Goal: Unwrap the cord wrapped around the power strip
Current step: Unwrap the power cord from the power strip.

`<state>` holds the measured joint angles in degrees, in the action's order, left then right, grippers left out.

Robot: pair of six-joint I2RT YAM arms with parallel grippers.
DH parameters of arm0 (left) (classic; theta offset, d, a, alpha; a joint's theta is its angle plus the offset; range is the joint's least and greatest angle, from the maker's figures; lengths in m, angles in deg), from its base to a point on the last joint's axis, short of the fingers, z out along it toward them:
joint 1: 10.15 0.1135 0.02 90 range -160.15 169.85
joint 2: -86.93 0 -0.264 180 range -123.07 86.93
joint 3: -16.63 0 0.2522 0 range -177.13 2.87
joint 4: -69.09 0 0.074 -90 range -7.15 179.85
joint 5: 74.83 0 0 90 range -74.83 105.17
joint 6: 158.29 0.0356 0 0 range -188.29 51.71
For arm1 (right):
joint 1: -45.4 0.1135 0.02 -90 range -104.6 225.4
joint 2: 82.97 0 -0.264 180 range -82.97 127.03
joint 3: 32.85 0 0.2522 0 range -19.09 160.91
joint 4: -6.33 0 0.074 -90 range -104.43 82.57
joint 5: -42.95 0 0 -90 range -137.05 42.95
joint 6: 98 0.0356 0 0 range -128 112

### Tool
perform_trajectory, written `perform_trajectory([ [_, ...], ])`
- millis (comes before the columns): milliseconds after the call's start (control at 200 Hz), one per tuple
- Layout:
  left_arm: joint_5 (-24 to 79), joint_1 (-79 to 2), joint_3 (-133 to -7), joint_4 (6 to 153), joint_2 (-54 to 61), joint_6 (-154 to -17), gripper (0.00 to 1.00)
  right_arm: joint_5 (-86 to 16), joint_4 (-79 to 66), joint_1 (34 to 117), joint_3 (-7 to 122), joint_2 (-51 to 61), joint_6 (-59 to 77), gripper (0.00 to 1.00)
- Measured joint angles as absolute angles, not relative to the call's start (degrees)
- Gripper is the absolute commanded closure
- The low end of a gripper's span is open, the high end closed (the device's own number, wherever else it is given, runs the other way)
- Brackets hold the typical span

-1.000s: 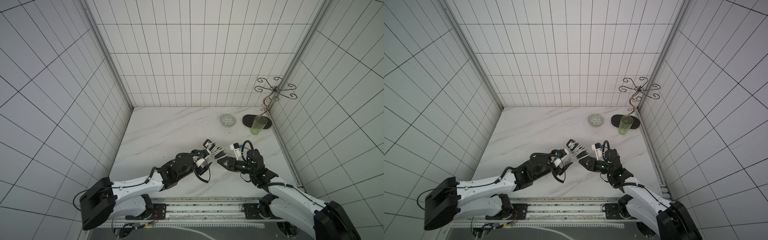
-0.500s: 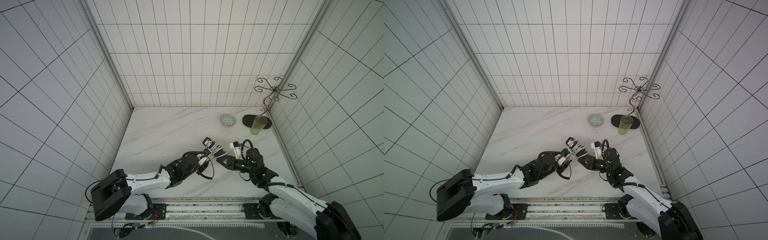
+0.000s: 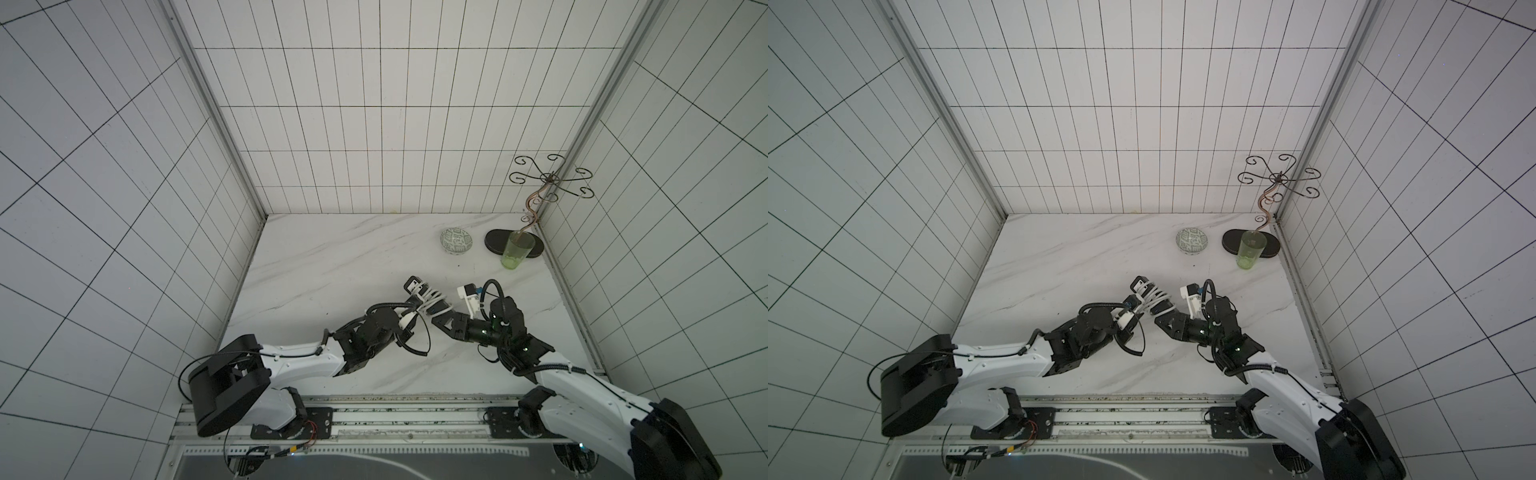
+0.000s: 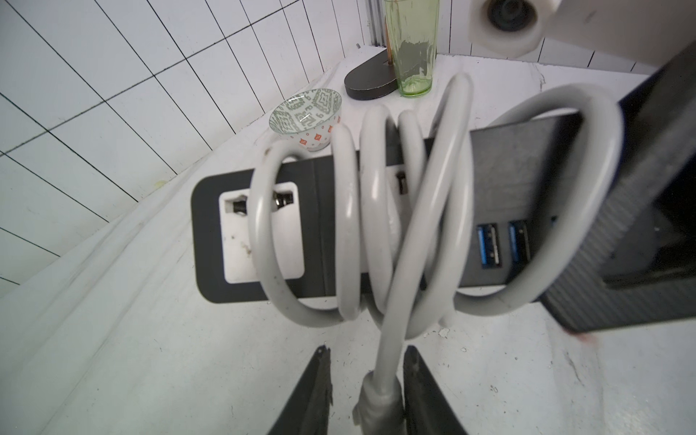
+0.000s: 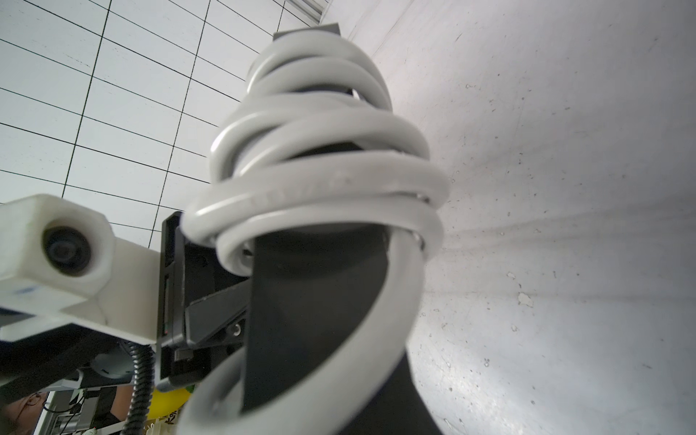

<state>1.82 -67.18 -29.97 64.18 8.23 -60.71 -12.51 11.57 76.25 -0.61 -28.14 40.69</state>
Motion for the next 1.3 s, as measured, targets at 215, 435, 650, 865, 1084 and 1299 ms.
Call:
perform_trajectory([
  [215,2.8,-67.2,-30.0,64.4,8.2,-59.6,0.99,-12.7,11.6,76.3,-0.6,-27.9,40.6,1.0],
  [435,3.8,-67.1,-33.1,72.5,11.8,-57.2,1.0,-14.4,9.5,76.6,-0.4,-27.0,36.7,1.0],
  [650,5.9,-66.4,-40.6,83.5,17.3,-54.0,1.0,-15.2,7.8,77.8,0.1,-25.7,32.3,1.0],
  [865,13.8,-56.5,-50.2,93.6,14.0,-51.5,0.95,-14.8,6.0,79.8,0.3,-25.9,28.8,1.0],
  [1084,23.6,-46.6,-63.8,102.8,3.5,-48.7,0.92,-14.5,3.1,81.5,0.5,-28.6,26.3,1.0],
  [1299,32.5,-39.8,-68.5,107.5,-5.3,-49.6,0.87,-13.0,-0.1,81.9,1.1,-33.3,25.6,1.0],
])
